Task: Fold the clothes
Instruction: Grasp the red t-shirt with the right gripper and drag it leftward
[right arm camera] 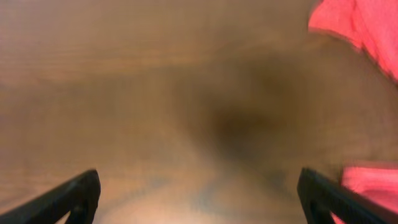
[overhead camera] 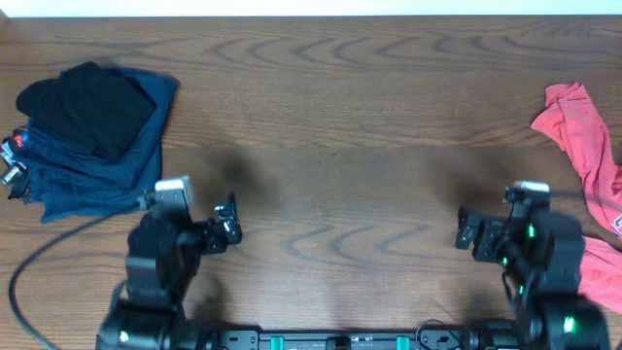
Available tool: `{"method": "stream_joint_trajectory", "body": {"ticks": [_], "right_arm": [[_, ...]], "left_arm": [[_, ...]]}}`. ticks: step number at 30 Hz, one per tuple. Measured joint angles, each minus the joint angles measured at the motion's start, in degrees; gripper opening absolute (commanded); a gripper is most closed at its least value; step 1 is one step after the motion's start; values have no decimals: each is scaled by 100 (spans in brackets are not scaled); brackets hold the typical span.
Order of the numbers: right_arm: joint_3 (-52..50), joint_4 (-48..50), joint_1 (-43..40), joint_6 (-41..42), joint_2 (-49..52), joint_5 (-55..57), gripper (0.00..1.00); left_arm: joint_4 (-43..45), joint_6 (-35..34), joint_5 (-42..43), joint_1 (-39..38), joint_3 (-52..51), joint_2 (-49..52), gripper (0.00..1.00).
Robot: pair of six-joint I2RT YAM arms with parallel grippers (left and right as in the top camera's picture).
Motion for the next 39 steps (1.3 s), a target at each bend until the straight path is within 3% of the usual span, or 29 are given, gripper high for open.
{"method": "stream_joint_trajectory", "body": {"ticks": [7, 12, 18, 24, 30, 35, 39], "right_arm": [[1073, -625, -131, 85, 1974, 127, 99], [1193, -901, -522, 1307, 2767, 901, 99], [1193, -348, -1742, 2164, 3910, 1565, 97], [1193, 365, -2345, 2358, 4736, 1773, 82], [1193, 629, -2802, 2391, 5534, 1928, 81], [1193, 903, -3014, 2354, 6030, 1974, 62], [1196, 944, -3032, 2269, 6151, 1932, 40]], "left_arm": [[-1029, -2, 83, 0, 892, 1429, 98], [-1119, -20, 195, 0, 968, 1991, 98], [-1117, -20, 293, 0, 973, 2166, 98], [-1095, -20, 293, 0, 973, 2177, 98], [-1097, -20, 293, 0, 973, 2177, 98], [-1095, -20, 295, 0, 973, 2177, 98], [-1095, -20, 293, 0, 973, 2177, 98]]}}
